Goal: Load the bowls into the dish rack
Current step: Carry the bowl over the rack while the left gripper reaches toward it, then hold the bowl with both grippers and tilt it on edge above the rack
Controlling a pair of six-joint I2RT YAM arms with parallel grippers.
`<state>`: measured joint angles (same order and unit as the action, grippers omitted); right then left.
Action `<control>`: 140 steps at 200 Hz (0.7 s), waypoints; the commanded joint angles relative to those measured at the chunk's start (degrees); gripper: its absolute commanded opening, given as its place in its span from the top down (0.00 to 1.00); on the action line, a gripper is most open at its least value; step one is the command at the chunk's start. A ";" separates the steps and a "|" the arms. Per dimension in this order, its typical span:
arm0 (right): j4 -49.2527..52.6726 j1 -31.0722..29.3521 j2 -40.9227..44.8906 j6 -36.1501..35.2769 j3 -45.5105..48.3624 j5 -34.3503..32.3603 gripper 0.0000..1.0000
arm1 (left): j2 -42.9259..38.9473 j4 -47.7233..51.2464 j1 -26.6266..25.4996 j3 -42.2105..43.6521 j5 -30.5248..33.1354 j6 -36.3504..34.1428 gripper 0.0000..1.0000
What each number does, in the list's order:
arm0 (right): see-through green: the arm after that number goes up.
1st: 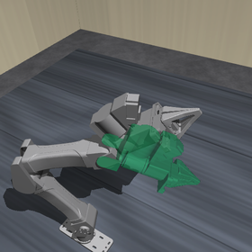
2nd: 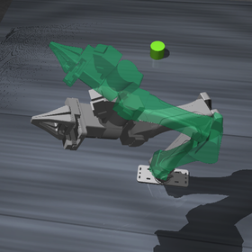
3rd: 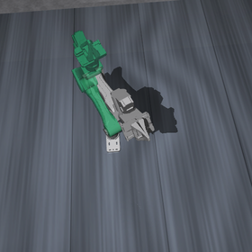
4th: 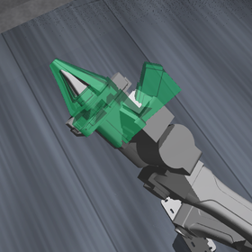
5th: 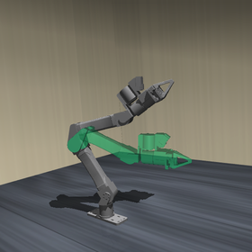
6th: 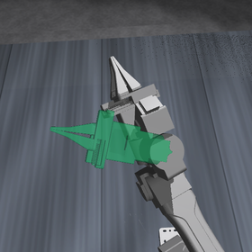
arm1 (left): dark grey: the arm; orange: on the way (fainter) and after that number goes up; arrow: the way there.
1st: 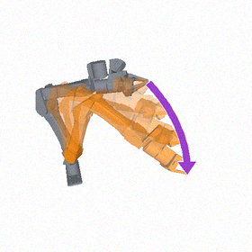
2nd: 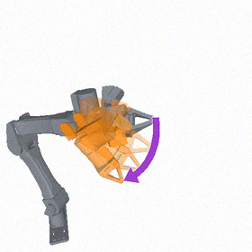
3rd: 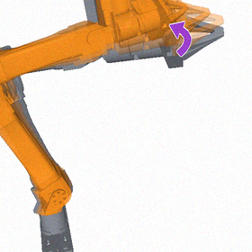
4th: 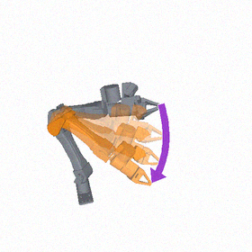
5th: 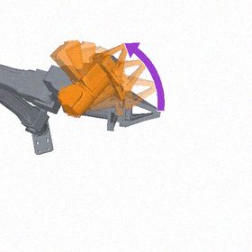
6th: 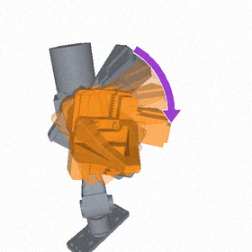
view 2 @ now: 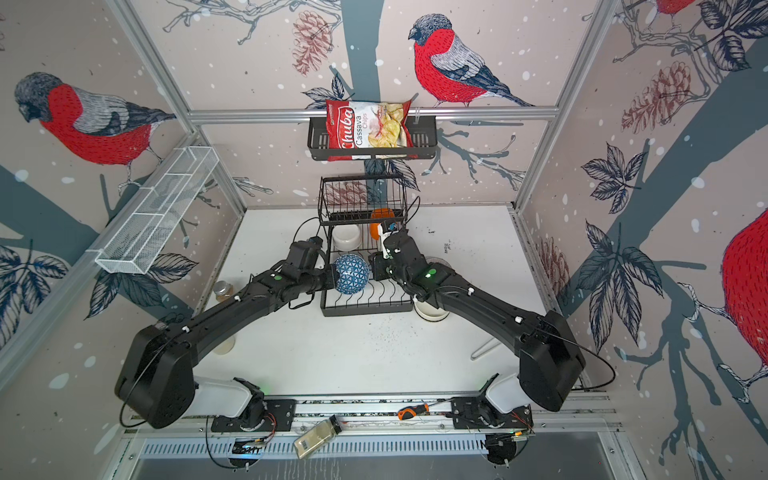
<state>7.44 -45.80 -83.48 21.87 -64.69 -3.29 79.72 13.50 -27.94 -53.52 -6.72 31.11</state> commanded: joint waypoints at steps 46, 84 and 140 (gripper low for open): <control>-2.42 5.30 5.04 -3.29 2.30 14.28 0.49 | -1.68 -14.12 1.83 3.53 -17.37 -4.09 1.00; -1.25 6.82 6.42 -4.71 2.03 19.21 0.45 | -1.76 -20.73 4.43 6.11 -26.34 -4.44 1.00; -0.80 7.66 8.12 -6.19 2.28 24.89 0.35 | -2.71 -33.24 9.61 10.17 -39.81 -0.41 1.00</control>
<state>6.66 -38.22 -76.23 17.50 -62.43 17.91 78.06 -8.80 -19.33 -44.07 -38.06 28.67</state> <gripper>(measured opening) 0.628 0.099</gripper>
